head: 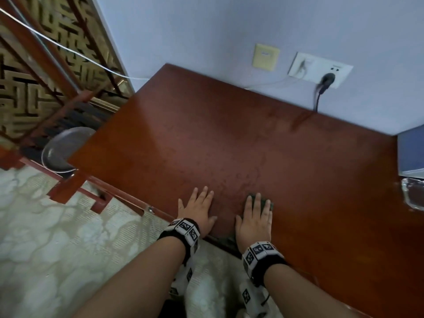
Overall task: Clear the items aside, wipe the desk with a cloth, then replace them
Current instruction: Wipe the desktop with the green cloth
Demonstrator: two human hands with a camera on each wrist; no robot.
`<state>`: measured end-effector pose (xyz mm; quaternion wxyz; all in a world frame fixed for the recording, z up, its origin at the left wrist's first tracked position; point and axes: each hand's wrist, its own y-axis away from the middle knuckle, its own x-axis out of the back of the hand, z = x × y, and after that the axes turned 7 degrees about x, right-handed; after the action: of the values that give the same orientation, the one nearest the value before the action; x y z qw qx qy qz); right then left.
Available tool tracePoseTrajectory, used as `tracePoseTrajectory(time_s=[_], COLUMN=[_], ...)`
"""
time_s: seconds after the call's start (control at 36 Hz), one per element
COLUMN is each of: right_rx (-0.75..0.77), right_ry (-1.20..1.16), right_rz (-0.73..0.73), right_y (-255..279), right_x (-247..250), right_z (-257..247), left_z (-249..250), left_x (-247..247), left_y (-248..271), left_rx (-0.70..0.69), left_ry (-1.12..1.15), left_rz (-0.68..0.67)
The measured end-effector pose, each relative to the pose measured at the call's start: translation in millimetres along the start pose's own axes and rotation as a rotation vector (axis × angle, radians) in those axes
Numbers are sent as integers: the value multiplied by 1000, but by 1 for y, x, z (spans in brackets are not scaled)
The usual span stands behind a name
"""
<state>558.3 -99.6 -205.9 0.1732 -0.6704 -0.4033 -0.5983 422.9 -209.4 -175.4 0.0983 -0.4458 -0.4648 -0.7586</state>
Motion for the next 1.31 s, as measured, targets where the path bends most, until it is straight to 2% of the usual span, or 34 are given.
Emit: tracePoseTrajectory(time_s=[0.14,0.42,0.64,0.86,1.03,1.14,1.31], right_rx=[12,56,115,159,171,181,325], right_ry=[1,12,42,41,25,15,-36], right_rz=[-2,-16,-50,-92,-103,-126,-224], right_y=[-30,-75,-110,-139,-163,-176,-196], right_x=[-12,-33,-42,-52,-57,-57,-30], right_z=[-70,-212,-307,-385,-434,-453,-446], left_z=[-67,-201,-282,-336,-369,-382,-377], left_x=[25,59,67,79,90,94,106], left_y=[-13,-23,-21,-32,-44,-52,-61], left_rx=[5,100,185,265,334,379,381], left_ry=[-7,-4,138,276,280,316,502], left_rz=[37,97,146,198,223,197,215])
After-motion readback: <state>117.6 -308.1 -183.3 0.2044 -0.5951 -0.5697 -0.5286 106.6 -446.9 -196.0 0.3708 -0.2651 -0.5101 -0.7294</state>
